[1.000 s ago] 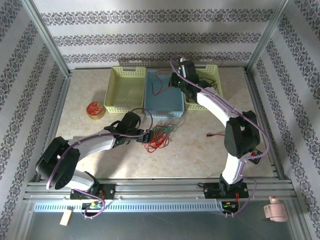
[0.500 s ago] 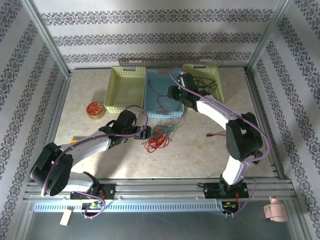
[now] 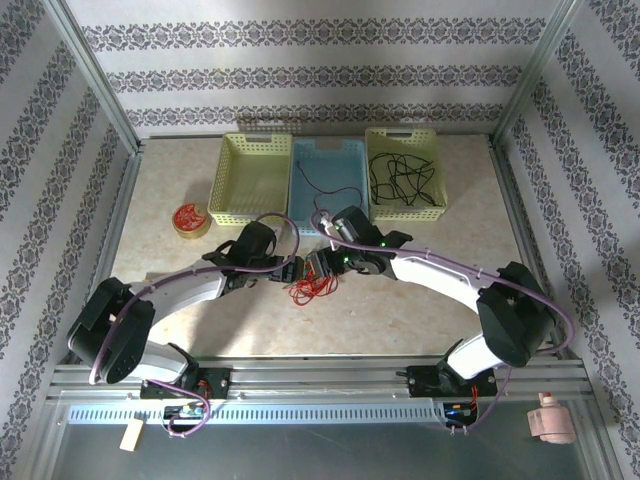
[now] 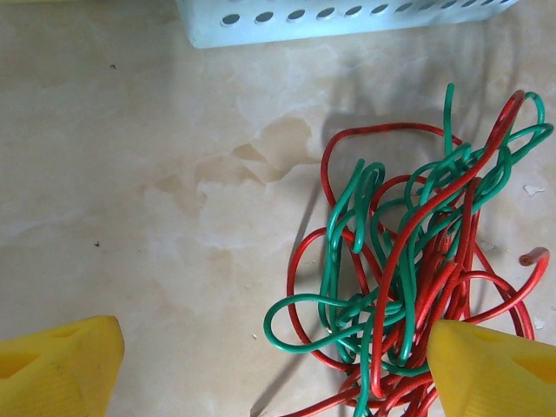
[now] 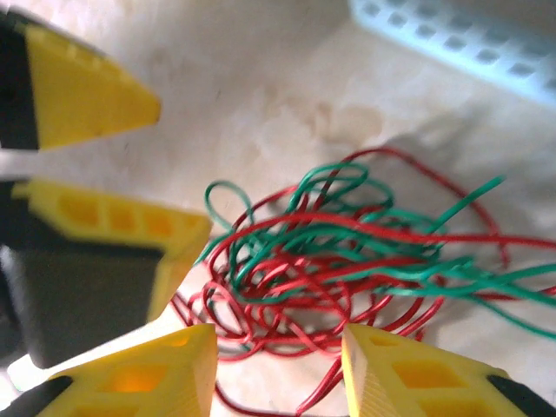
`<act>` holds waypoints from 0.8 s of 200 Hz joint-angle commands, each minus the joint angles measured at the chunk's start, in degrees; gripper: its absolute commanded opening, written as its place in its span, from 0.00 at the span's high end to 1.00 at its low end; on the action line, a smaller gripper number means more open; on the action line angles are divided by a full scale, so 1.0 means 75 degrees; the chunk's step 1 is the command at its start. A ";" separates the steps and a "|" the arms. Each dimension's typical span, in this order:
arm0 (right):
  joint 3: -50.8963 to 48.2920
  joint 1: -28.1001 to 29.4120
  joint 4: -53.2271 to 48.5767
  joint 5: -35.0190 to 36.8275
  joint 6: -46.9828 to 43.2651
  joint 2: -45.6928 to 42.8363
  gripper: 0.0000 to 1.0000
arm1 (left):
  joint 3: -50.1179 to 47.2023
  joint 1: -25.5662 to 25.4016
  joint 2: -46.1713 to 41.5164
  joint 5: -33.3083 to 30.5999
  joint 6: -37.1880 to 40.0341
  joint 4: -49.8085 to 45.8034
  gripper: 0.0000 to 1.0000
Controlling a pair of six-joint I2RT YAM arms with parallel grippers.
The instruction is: Untangle the cables
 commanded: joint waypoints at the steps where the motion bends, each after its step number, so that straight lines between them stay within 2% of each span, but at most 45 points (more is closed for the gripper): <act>1: -0.0051 -0.0019 -0.0324 -0.0373 -0.0360 0.0217 0.59 | 0.0324 0.0075 0.0272 0.0122 0.0147 -0.0145 0.09; 29: -0.0078 -0.0033 -0.0291 -0.0099 -0.0447 0.0416 0.60 | 0.0355 0.0064 0.0340 0.0178 0.0143 -0.0178 0.10; 89: 0.0163 -0.0056 -0.0248 -0.0006 -0.0559 0.0964 0.69 | 0.0390 0.0035 0.0382 0.0297 0.0278 -0.0315 0.10; 100: 0.0201 -0.0048 -0.0225 -0.0011 -0.0559 0.0983 0.74 | 0.0390 0.0008 0.0381 0.0266 0.0279 -0.0335 0.09; 123: 0.0269 -0.0052 -0.0212 0.0109 -0.0616 0.0926 1.00 | 0.0346 -0.0030 0.0399 0.0294 0.0268 -0.0287 0.09; 160: 0.0142 -0.0069 -0.0277 0.0755 -0.0641 -0.0158 1.00 | 0.0300 -0.0042 0.0429 0.0426 0.0217 -0.0193 0.09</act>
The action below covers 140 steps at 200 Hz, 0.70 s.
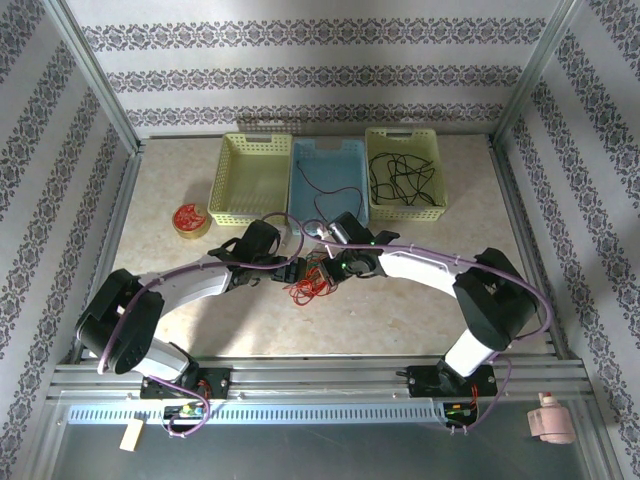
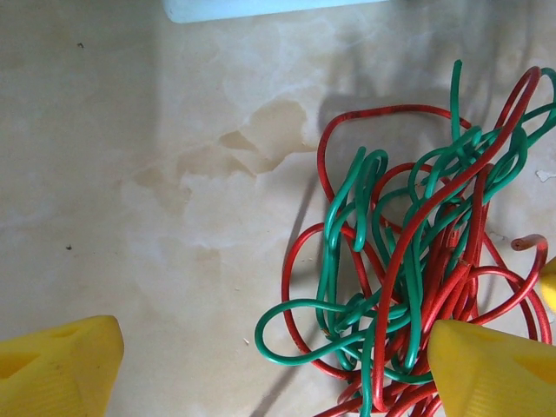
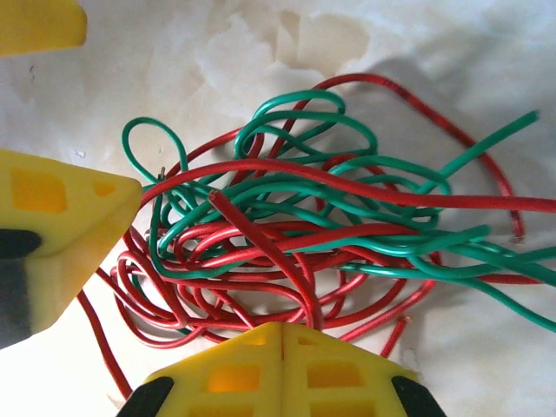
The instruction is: Untangle the cables
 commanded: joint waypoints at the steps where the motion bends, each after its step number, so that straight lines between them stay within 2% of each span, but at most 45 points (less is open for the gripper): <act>1: 0.0068 -0.0048 -0.0035 0.0552 -0.0076 -0.0932 1.00 | 0.0083 -0.0033 0.0044 0.0177 0.0105 -0.0075 0.09; 38: -0.0146 -0.0199 0.0006 0.0949 0.0040 -0.1773 1.00 | 0.0050 -0.0033 0.0067 0.0178 0.0077 -0.0021 0.09; 57: -0.0125 -0.0363 0.0034 0.0571 0.0250 -0.1448 0.74 | 0.0057 -0.0036 0.0139 0.0173 0.0051 0.0020 0.09; 67: -0.0050 -0.0373 0.0015 0.0367 0.0354 -0.1186 0.67 | 0.0082 -0.0033 0.0168 0.0145 0.0050 -0.0017 0.09; 100: 0.0166 -0.0297 -0.0083 -0.0077 0.0395 -0.0326 0.64 | 0.0008 -0.0042 0.0082 -0.0141 0.0018 -0.0076 0.09; 140: 0.0253 -0.0287 0.0006 -0.0247 0.0291 0.0146 0.64 | -0.0035 -0.0045 0.0061 -0.0122 0.0038 -0.0157 0.09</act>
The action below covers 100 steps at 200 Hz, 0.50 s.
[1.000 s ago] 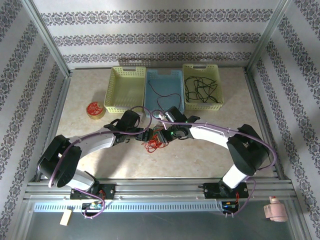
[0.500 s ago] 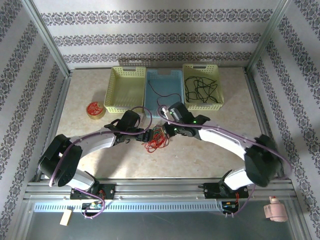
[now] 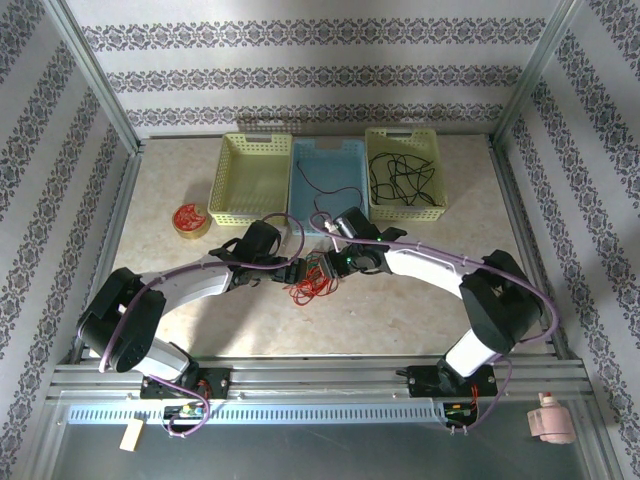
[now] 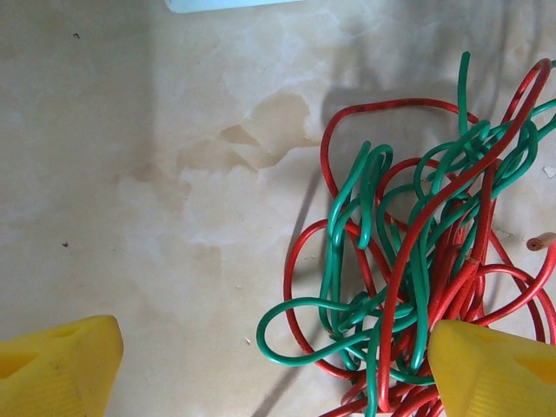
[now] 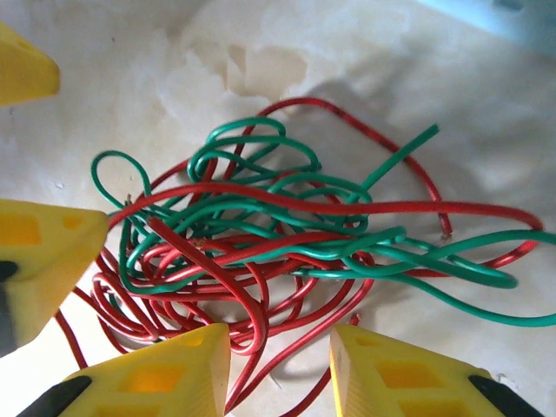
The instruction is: Untangle the cables
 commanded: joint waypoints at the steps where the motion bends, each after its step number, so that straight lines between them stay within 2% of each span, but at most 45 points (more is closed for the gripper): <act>1: 0.0267 0.0045 0.0028 -0.0287 0.0021 0.0175 0.64 | -0.0030 -0.0045 0.0000 -0.0089 0.0046 -0.0162 0.09; 69: 0.0702 0.0076 0.0111 -0.0564 -0.0036 0.0967 0.69 | 0.0210 -0.0045 0.0232 -0.0029 0.0121 -0.0226 0.09; 100: 0.0556 0.0089 0.0171 -0.0412 -0.0028 0.0621 0.92 | 0.0193 -0.0067 0.0214 0.0000 0.0099 -0.0216 0.08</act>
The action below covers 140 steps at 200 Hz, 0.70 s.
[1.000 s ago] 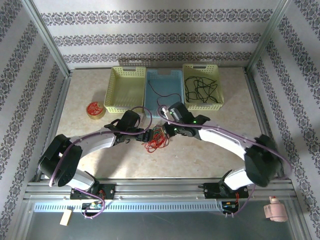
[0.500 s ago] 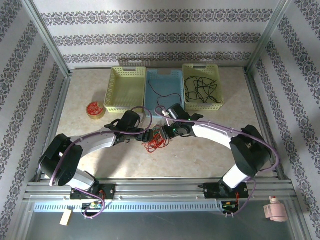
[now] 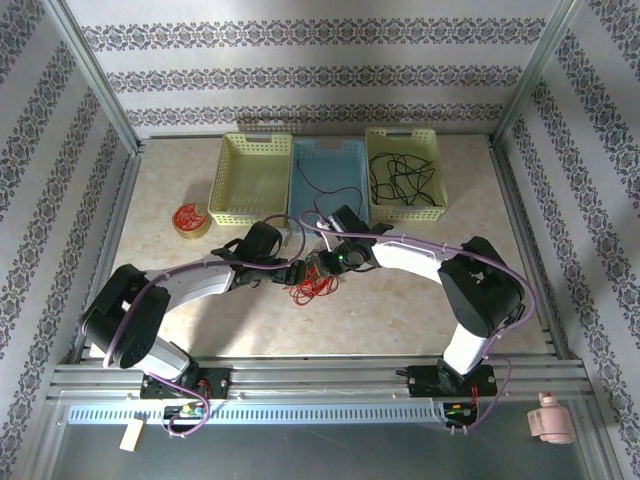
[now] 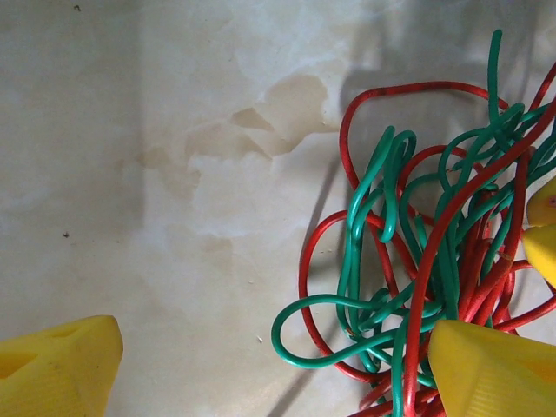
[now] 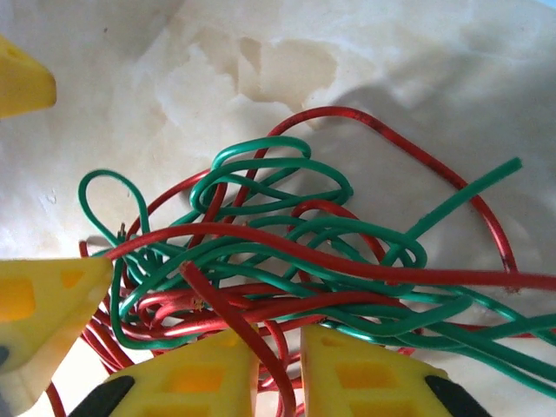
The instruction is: Untangle the cables
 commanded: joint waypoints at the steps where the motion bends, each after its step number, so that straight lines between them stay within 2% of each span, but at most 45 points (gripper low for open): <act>1: 0.0024 0.0091 0.0087 -0.0003 -0.0042 -0.0322 0.92 | 0.0196 -0.0062 0.0016 0.0020 0.0110 -0.0193 0.08; 32: -0.0165 0.0075 0.0059 0.0349 -0.0206 -0.1556 1.00 | 0.0169 -0.0097 -0.0022 0.0064 0.0177 -0.0247 0.08; 63: -0.0110 0.0022 0.0002 0.0667 -0.0276 -0.2598 1.00 | 0.0149 -0.0098 -0.0061 0.0125 0.0134 -0.0179 0.06; 112: 0.0251 0.0064 -0.0063 0.1119 -0.0470 -0.3394 1.00 | 0.0196 -0.0097 -0.0176 0.0127 0.0114 -0.0173 0.06; 140: 0.0509 0.0281 -0.0314 0.1476 -0.1019 -0.3640 1.00 | 0.0052 -0.0035 -0.0497 0.0368 -0.0001 0.0044 0.03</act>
